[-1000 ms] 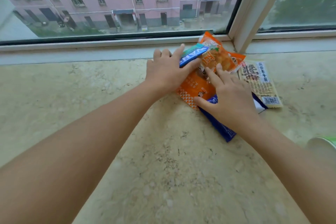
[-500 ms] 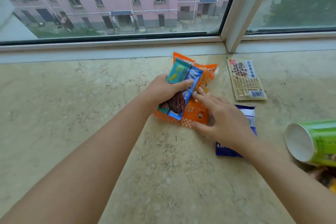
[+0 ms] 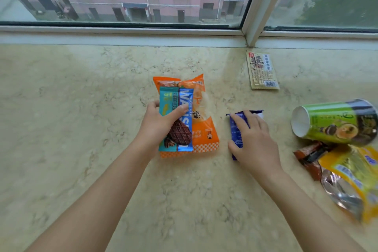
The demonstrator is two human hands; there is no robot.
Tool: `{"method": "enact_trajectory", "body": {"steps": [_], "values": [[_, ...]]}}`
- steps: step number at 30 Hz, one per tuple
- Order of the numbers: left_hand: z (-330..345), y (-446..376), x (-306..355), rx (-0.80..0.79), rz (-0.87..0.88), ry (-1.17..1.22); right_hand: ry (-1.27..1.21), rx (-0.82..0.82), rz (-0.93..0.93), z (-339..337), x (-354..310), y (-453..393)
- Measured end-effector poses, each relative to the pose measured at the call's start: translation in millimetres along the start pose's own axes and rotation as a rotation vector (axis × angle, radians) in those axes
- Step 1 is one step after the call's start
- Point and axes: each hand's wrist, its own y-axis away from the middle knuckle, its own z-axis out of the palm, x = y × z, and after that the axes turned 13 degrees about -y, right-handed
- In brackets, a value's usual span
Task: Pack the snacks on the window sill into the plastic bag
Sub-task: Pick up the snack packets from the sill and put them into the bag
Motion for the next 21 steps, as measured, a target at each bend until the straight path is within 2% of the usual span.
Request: {"method": "enact_trajectory", "body": {"steps": [3, 8, 21], "values": [[-20, 36, -18, 0.031, -0.036, 0.054, -0.036, -0.019, -0.076, 11, -7, 25], [-58, 93, -50, 0.06, -0.101, 0.109, -0.049, 0.014, 0.002, 28, -25, 59], [-144, 240, -121, 0.284, -0.175, 0.198, -0.03, -0.127, -0.442, 64, -101, 168]]}}
